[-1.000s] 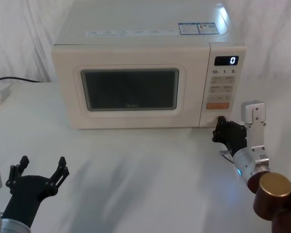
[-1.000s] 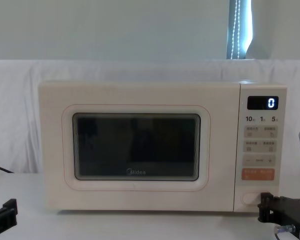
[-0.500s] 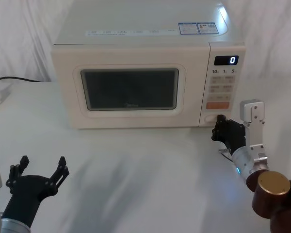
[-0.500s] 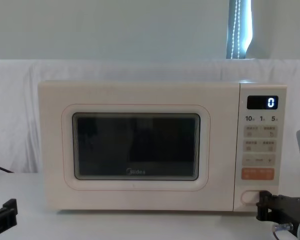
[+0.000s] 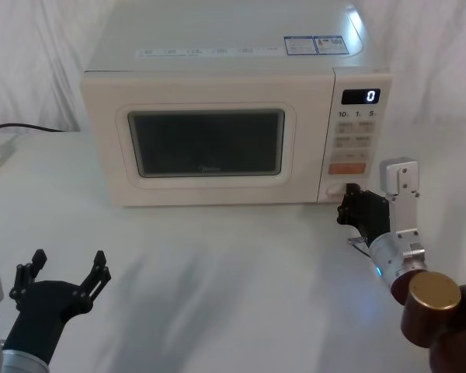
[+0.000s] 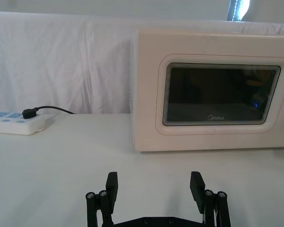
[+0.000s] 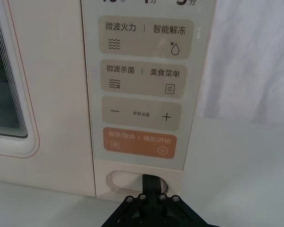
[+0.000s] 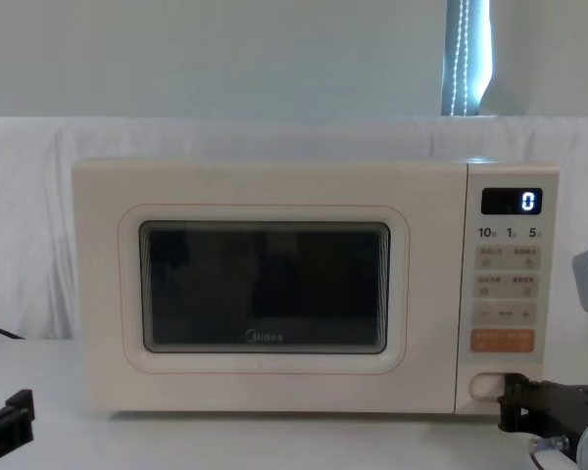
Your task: Press the button to open the microwave door with one hand; close the microwave door with the other hand.
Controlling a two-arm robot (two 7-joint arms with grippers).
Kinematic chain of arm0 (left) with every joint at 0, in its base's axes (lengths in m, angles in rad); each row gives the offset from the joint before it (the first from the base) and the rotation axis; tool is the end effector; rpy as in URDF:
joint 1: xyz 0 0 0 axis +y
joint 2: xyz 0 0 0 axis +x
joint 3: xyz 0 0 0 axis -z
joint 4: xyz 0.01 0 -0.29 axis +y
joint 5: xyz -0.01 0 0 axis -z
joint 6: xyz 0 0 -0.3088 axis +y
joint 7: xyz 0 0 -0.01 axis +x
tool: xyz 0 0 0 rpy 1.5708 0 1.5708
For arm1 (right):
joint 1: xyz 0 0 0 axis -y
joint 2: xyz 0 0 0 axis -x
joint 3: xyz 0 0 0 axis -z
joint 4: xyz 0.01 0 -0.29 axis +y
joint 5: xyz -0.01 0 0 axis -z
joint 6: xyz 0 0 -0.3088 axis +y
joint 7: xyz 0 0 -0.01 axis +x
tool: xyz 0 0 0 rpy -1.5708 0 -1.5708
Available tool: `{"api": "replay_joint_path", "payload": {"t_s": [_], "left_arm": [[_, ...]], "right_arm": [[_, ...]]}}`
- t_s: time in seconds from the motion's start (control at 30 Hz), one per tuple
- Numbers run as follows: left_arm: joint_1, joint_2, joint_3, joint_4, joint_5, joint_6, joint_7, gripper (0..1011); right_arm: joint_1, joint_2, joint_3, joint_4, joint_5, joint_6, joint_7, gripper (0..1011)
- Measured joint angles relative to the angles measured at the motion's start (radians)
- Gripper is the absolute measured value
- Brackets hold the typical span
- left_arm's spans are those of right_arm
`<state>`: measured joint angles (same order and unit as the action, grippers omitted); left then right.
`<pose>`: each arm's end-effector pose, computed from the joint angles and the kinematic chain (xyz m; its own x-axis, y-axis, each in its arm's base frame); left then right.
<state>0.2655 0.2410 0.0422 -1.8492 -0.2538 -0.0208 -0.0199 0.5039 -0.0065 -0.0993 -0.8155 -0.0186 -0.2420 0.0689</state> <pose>0.2529 0.0375 -0.2853 0.1246 0.9917 -0.0326 -0.9921 0.1240 -0.0176 0.4543 0.0268 -0.3361 0.1628 -0.9849 0.0593 0.9866 0.1622 -0.0153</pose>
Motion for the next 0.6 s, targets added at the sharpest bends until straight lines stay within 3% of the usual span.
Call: {"api": "replay_joint_path", "payload": {"t_s": [0.6], "left_arm": [[0.0, 0.0, 0.0, 0.0, 0.0, 0.0, 0.0, 1001]], "right_arm": [[0.017, -0.011, 0.0, 0.035, -0.009, -0.016, -0.008, 0]]}}
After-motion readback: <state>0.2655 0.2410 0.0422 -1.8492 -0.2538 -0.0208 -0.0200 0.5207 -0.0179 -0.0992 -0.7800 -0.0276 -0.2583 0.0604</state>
